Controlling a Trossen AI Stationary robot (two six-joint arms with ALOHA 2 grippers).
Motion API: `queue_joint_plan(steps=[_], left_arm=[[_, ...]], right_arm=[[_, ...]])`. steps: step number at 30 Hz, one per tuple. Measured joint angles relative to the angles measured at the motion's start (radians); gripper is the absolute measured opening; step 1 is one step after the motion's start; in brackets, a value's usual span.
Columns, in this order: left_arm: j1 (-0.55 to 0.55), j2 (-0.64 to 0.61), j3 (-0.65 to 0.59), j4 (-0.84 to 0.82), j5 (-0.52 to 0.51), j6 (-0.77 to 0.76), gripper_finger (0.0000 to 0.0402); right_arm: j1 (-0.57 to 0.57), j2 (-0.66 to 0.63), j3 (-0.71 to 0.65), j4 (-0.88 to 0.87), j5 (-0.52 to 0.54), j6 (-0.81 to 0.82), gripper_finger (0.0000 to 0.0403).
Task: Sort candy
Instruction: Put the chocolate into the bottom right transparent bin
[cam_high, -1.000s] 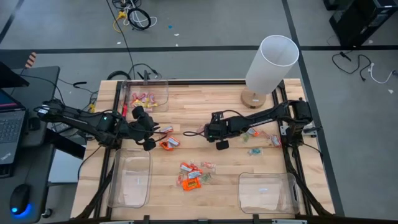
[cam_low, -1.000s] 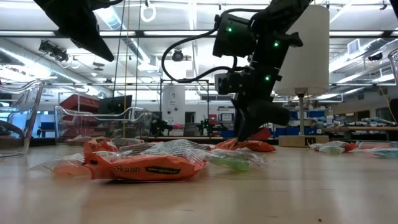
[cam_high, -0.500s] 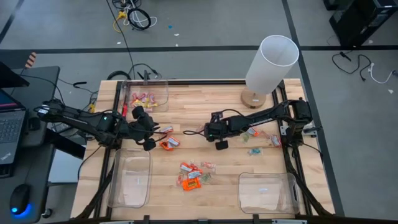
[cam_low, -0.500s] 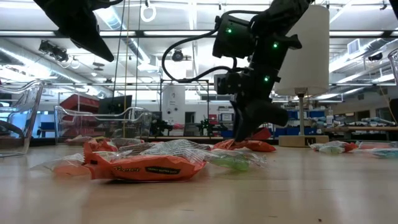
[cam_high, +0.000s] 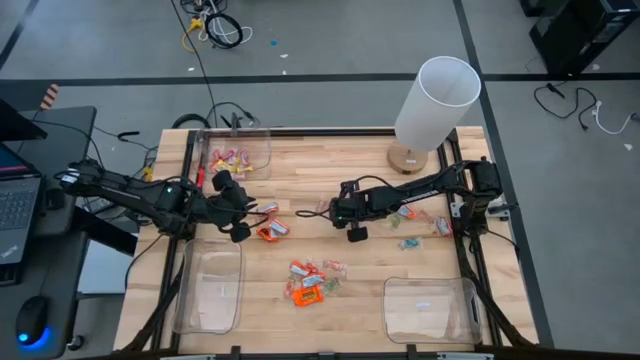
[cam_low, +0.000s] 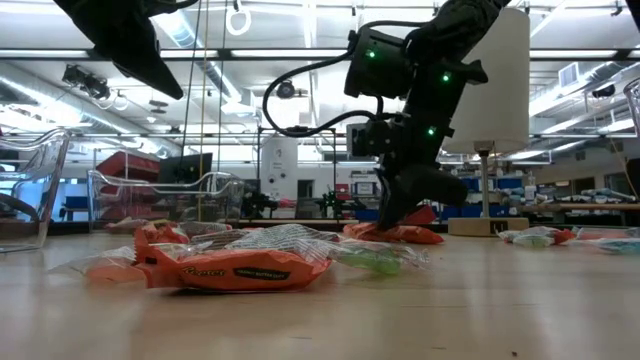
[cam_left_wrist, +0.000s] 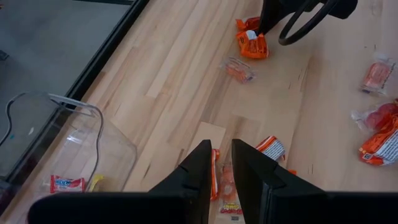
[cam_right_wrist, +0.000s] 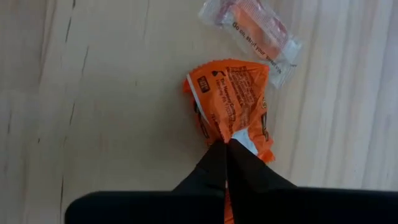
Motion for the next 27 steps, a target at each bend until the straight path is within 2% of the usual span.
queue_joint_plan(steps=[10,22,25,27], left_arm=[[0.000,0.000,0.000,0.000,0.000,-0.003,0.0067],[0.000,0.000,0.000,0.000,0.000,-0.003,0.0067],[0.000,0.000,0.000,0.000,0.000,-0.004,0.0067],[0.000,0.000,0.000,0.000,0.000,-0.004,0.0067]], right_arm=[[0.017,-0.029,0.000,-0.008,0.049,0.033,0.0000],[0.017,-0.243,0.000,-0.073,0.049,0.121,0.0000],[0.017,-0.314,0.000,-0.080,0.002,0.141,0.0000],[0.017,-0.367,0.000,-0.080,-0.069,0.159,0.0000]])
